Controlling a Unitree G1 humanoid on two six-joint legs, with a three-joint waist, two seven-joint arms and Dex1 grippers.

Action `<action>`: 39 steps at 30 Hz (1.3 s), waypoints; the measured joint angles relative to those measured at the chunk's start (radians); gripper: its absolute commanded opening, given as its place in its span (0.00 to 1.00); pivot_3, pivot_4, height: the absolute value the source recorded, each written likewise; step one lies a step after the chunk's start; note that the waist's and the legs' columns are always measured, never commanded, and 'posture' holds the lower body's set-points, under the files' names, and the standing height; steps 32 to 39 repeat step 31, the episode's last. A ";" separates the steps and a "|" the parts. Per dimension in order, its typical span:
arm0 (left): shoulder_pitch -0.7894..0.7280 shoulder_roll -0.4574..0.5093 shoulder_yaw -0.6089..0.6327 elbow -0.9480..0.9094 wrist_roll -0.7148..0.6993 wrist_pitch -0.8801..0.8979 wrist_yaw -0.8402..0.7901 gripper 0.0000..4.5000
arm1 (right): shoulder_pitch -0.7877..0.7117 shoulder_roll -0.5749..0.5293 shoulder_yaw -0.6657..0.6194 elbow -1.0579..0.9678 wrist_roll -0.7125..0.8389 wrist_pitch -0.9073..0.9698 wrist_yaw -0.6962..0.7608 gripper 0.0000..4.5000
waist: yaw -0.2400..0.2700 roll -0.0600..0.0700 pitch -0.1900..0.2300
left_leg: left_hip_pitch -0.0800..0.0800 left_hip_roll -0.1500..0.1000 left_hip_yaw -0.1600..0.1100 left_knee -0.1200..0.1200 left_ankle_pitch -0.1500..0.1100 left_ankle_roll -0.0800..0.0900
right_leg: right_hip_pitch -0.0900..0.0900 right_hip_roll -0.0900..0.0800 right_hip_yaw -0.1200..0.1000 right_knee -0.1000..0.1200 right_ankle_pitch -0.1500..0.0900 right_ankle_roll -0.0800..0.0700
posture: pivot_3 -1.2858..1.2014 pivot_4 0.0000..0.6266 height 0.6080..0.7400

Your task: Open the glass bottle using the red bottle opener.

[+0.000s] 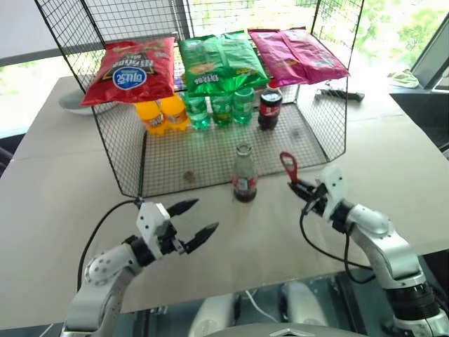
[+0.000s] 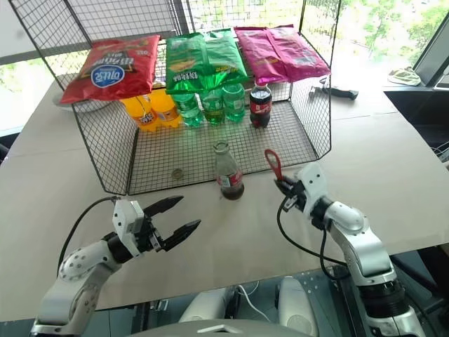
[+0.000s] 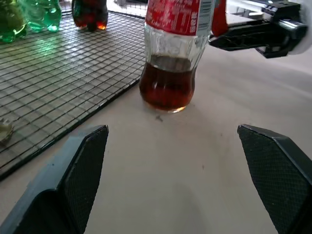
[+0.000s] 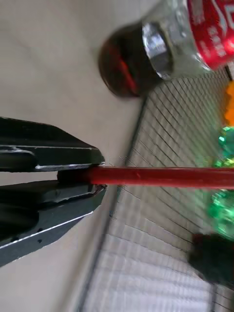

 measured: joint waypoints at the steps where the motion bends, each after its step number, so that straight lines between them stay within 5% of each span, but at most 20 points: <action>1: 0.012 -0.002 0.001 -0.003 0.005 -0.001 0.009 0.98 | 0.004 -0.001 -0.005 -0.021 0.036 0.056 0.004 0.00 | 0.000 0.000 0.000 | 0.000 0.000 0.000 0.000 -0.001 0.001 | 0.000 0.000 0.000 0.000 0.000 0.000 | 0.52 0.24 1.00; 4: 0.045 -0.010 0.002 -0.022 0.019 -0.001 0.039 1.00 | 0.006 -0.005 -0.012 -0.042 0.095 0.179 -0.004 0.31 | -0.001 0.000 0.000 | 0.000 0.000 0.000 0.000 -0.001 0.001 | 0.000 0.000 0.000 0.000 0.000 0.000 | 0.52 0.24 1.00; 5: 0.049 -0.010 0.002 -0.025 0.021 -0.001 0.044 1.00 | 0.005 -0.005 -0.014 -0.042 0.100 0.191 -0.008 0.31 | -0.001 0.000 0.000 | 0.000 0.000 0.000 0.000 -0.001 0.001 | 0.000 0.000 0.000 0.000 0.000 0.000 | 0.52 0.24 1.00; 11: 0.118 -0.019 0.012 -0.064 0.042 -0.002 0.088 1.00 | -0.015 -0.055 -0.028 -0.036 0.118 0.247 0.018 0.87 | 0.000 -0.001 0.000 | 0.000 -0.001 0.000 0.000 0.000 -0.001 | 0.000 -0.001 0.000 0.000 0.000 0.000 | 0.52 0.24 1.00; 13: 0.139 -0.019 0.027 -0.076 0.047 -0.002 0.101 1.00 | -0.012 -0.077 -0.029 -0.028 0.099 0.217 0.032 0.98 | 0.003 -0.001 -0.001 | 0.000 -0.001 0.000 0.000 0.000 -0.001 | 0.000 -0.001 -0.001 0.000 0.000 0.000 | 0.52 0.24 1.00; 28: 0.326 -0.015 0.134 -0.138 0.091 0.006 0.163 1.00 | 0.224 -0.208 -0.295 0.259 0.035 -0.483 0.428 0.98 | 0.019 -0.001 0.000 | 0.004 0.000 0.001 0.001 -0.002 0.004 | 0.006 -0.001 -0.001 -0.001 0.000 0.001 | 0.52 0.24 1.00; 39: 0.308 -0.009 0.152 -0.134 0.089 0.006 0.162 1.00 | 0.226 -0.235 -0.313 0.311 0.033 -0.541 0.484 0.98 | 0.020 -0.001 0.000 | 0.004 0.000 0.001 0.001 -0.002 0.004 | 0.006 -0.001 -0.001 -0.001 0.000 0.001 | 0.52 0.24 1.00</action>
